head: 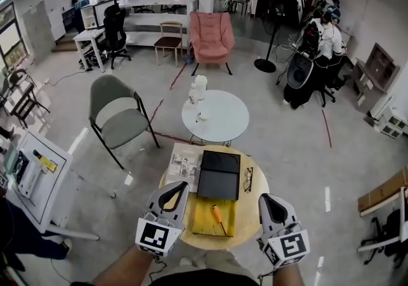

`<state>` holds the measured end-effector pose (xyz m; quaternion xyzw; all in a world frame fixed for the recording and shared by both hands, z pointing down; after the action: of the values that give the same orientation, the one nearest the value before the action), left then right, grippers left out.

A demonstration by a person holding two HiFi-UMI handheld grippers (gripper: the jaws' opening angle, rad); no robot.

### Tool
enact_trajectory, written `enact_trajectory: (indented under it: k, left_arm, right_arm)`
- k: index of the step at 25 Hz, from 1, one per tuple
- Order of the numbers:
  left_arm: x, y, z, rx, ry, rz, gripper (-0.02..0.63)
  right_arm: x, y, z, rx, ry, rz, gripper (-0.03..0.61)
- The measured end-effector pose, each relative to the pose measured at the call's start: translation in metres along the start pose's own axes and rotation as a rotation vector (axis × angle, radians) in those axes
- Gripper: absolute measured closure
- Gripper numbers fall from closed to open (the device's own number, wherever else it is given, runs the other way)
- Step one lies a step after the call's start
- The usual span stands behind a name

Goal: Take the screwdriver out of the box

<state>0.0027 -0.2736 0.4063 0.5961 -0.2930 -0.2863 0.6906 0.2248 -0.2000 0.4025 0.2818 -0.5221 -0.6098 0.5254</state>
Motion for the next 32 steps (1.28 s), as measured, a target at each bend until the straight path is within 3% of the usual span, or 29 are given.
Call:
enact_trajectory:
  k: [6,10,11,13,15,32]
  left_arm:
    - [0.019,0.003,0.010,-0.015,-0.041,0.007,0.601]
    - [0.028,0.006,0.013,-0.016,-0.057,0.010,0.601]
    - [0.030,0.007,0.014,-0.018,-0.062,0.012,0.601]
    - [0.032,0.010,0.016,-0.023,-0.074,0.019,0.601]
    - [0.033,0.013,0.019,-0.026,-0.087,0.025,0.601]
    - [0.035,0.030,0.036,-0.027,-0.156,0.066,0.601]
  right_arm:
    - [0.023,0.002,-0.017,-0.002,-0.026,-0.009,0.565]
    - [0.033,-0.001,-0.024,0.033,-0.048,-0.075,0.560]
    - [0.035,-0.001,-0.026,0.046,-0.058,-0.090,0.535]
    - [0.041,0.001,-0.027,0.059,-0.074,-0.098,0.408]
    - [0.047,0.004,-0.029,0.059,-0.078,-0.092,0.367]
    - [0.087,0.046,-0.022,0.064,-0.155,-0.008,0.373]
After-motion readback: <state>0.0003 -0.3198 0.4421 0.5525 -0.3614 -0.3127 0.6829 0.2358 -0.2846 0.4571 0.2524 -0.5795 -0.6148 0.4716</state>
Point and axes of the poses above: the fingertips, and each gripper's own axes: x forward along the fingers, z to its left, y out of its underside, the point moved 4 cm from there along -x, backward along the fingers, and after that the axes turned 14 degrees about -x, right-handed, at the moved point
